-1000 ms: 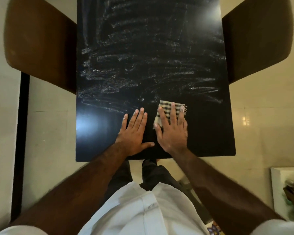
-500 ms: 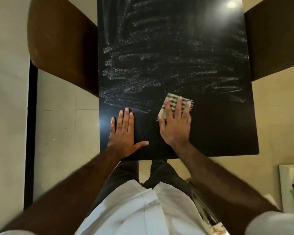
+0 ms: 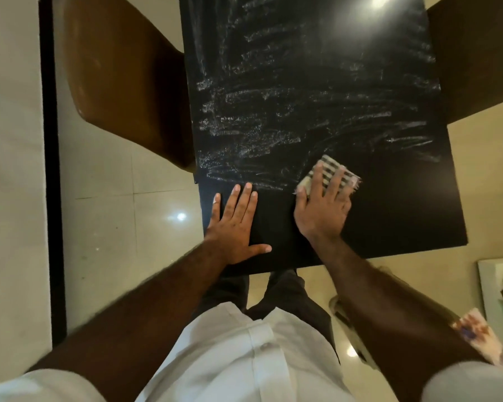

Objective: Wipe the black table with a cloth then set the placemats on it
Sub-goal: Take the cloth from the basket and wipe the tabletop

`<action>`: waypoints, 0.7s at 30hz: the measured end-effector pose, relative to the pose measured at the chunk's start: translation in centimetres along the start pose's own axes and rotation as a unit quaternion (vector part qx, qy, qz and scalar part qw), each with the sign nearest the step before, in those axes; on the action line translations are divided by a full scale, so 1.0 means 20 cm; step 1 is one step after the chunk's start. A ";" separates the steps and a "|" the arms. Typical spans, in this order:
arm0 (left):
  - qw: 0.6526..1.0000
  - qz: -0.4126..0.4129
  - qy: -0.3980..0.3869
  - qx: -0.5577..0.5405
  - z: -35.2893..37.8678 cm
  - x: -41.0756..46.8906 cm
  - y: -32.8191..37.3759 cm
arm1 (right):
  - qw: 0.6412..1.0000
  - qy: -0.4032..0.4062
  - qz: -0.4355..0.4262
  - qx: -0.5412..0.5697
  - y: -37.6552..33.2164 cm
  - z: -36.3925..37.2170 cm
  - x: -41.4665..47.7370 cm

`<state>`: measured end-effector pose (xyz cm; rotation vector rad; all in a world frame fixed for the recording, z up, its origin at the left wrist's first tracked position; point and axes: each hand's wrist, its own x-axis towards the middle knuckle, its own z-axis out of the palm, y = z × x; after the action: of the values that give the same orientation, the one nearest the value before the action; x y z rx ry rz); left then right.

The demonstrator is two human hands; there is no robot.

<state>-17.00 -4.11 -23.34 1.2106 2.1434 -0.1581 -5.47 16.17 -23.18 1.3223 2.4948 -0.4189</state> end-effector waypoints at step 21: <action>1.000 -0.017 0.005 0.001 -0.01 -0.09 -0.26 | 0.998 -0.009 -0.057 0.009 -0.47 0.10 -0.09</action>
<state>-20.65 -8.31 -23.14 1.1795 2.1730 -0.1701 -12.11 9.09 -23.15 1.1821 2.5656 -0.4784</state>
